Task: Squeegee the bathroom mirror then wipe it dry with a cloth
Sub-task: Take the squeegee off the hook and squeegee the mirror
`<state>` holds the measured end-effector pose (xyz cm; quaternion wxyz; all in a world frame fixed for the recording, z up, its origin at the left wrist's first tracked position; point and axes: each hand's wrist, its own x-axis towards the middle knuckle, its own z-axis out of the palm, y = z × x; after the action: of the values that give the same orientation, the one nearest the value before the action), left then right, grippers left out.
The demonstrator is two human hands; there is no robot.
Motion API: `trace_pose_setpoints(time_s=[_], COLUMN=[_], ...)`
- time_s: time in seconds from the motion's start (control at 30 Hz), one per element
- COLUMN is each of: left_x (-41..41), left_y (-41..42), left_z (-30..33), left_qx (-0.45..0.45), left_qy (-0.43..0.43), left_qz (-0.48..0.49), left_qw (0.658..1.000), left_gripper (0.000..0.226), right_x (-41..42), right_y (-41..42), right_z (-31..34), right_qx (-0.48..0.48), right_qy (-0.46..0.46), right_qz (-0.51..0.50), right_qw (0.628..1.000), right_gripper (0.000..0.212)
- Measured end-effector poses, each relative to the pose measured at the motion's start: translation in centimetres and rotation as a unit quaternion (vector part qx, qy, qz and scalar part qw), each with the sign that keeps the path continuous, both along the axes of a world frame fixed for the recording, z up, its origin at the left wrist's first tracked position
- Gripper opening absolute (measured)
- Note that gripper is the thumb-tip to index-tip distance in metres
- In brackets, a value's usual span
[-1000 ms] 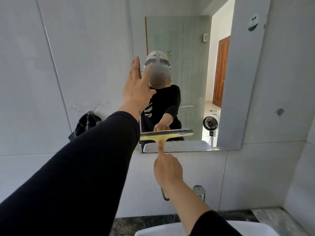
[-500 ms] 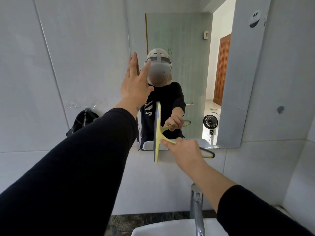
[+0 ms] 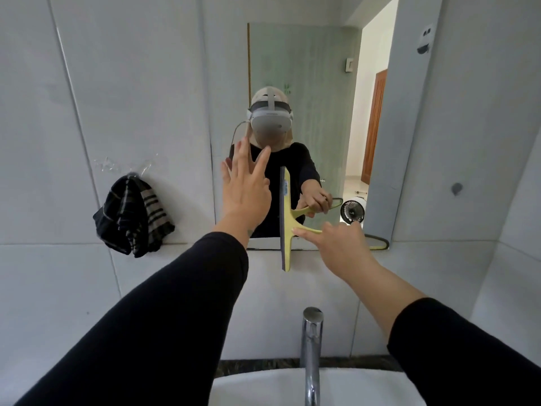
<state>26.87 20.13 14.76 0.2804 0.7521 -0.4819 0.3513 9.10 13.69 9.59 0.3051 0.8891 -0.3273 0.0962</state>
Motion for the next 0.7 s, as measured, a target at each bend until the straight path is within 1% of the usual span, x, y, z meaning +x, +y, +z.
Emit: trace_pose_setpoints(time_s=[0.1,0.3,0.5,0.6,0.7], left_x=[-2.0,-6.0,-7.8,-7.8,-8.1], left_y=[-1.2,-4.7,-7.1,-7.5,-7.7], left_z=[-1.0,-2.1,-2.9,-3.1,-3.3], left_qx=[0.023,0.035,-0.016,-0.025,-0.024], left_qy=[-0.006,0.014,0.069,0.068,0.058], left_qz=[0.000,-0.022,-0.027,-0.016,0.019], left_qw=[1.000,0.999,0.997,0.997,0.998], left_gripper=[0.069,0.073,0.071,0.071,0.071], right_x=[-1.6,-5.9,-11.2,-13.7,-16.0], right_y=[-1.6,-4.7,-8.2,-9.6,-10.6], right_z=[0.3,0.6,0.6,0.5,0.7], right_qx=[0.016,0.017,0.017,0.012,0.009], right_qy=[-0.007,-0.002,-0.003,-0.002,0.000], right_qz=[0.006,0.004,-0.013,-0.027,-0.040], right_qw=[1.000,1.000,1.000,1.000,0.999], right_gripper=[0.068,0.069,0.076,0.077,0.074])
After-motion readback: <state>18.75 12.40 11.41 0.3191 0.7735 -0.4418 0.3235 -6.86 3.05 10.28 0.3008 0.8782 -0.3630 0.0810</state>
